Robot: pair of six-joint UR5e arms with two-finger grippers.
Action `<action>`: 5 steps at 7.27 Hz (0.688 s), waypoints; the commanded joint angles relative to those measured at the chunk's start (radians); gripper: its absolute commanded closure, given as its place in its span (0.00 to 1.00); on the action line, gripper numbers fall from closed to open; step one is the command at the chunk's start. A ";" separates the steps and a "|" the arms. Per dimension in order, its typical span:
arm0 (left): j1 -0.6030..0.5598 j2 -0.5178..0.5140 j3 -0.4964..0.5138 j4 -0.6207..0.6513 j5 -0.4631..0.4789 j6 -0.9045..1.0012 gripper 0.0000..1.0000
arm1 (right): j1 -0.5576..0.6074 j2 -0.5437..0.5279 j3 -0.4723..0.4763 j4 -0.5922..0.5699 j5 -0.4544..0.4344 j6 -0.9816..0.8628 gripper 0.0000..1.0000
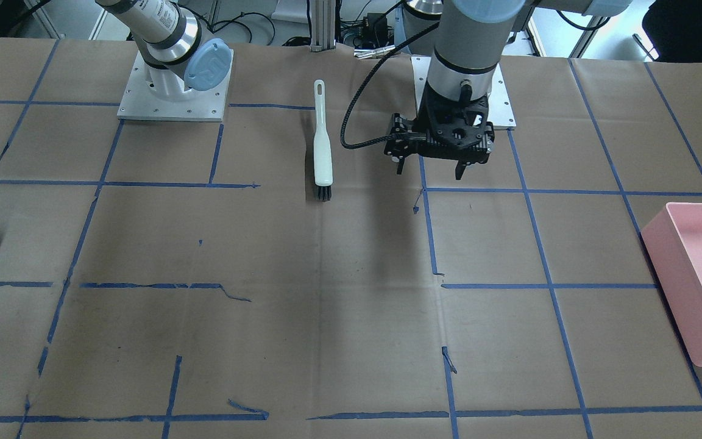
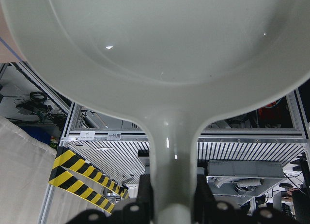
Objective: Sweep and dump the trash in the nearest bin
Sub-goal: 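Tip the dustpan over the bag while the left gripper drops the brush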
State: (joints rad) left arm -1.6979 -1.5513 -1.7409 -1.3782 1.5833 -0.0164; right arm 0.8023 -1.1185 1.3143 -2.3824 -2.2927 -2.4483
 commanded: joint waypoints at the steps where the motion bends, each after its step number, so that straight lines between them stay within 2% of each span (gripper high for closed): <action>1: 0.052 0.049 0.058 -0.135 0.045 0.070 0.01 | 0.000 -0.007 0.011 -0.008 0.004 0.000 1.00; 2: 0.050 0.091 0.079 -0.232 0.028 0.040 0.00 | 0.000 -0.009 0.011 0.006 0.012 -0.004 1.00; 3: 0.052 0.143 0.087 -0.290 -0.049 -0.017 0.00 | 0.000 -0.017 0.011 0.040 0.036 -0.018 1.00; 4: 0.052 0.170 0.093 -0.297 -0.093 -0.017 0.00 | 0.000 -0.026 0.006 0.081 0.064 -0.030 1.00; 5: 0.055 0.166 0.090 -0.301 -0.088 -0.008 0.00 | 0.000 -0.033 0.006 0.083 0.126 -0.044 1.00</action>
State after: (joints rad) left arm -1.6456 -1.3999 -1.6528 -1.6616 1.5159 -0.0234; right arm 0.8023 -1.1420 1.3223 -2.3197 -2.2266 -2.4761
